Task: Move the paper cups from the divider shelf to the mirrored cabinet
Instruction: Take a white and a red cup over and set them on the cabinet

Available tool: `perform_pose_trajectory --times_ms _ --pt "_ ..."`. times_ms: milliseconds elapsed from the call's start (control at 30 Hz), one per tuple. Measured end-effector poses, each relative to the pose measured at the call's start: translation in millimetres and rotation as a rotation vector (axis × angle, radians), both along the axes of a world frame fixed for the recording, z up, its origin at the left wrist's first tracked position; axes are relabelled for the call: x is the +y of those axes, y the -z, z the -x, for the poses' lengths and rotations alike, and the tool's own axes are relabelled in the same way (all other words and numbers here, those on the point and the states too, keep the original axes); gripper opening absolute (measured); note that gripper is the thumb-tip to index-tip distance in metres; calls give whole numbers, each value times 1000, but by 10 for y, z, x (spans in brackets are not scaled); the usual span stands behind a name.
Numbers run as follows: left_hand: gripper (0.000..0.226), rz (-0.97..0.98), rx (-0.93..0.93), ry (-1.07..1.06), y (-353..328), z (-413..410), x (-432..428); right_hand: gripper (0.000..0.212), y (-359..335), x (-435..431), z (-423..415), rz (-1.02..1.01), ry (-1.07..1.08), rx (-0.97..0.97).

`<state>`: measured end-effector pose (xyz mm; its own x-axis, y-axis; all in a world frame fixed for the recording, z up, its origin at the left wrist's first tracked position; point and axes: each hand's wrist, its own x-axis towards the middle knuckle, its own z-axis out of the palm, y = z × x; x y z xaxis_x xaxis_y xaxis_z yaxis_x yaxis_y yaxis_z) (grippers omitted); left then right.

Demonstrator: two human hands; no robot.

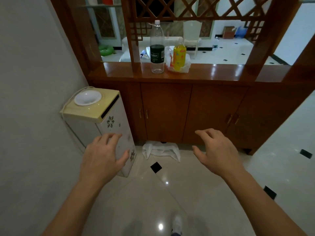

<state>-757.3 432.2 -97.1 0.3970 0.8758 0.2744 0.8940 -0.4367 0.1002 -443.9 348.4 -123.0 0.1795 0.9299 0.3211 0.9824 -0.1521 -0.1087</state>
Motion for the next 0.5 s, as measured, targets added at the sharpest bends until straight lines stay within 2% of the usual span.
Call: perform_pose_trajectory --times_ms 267,500 --pt "61 -29 29 -132 -271 -531 1337 52 -266 1727 -550 -12 -115 20" --pt "55 -26 21 -244 -344 -600 2091 55 -390 2881 -578 0 -232 9"
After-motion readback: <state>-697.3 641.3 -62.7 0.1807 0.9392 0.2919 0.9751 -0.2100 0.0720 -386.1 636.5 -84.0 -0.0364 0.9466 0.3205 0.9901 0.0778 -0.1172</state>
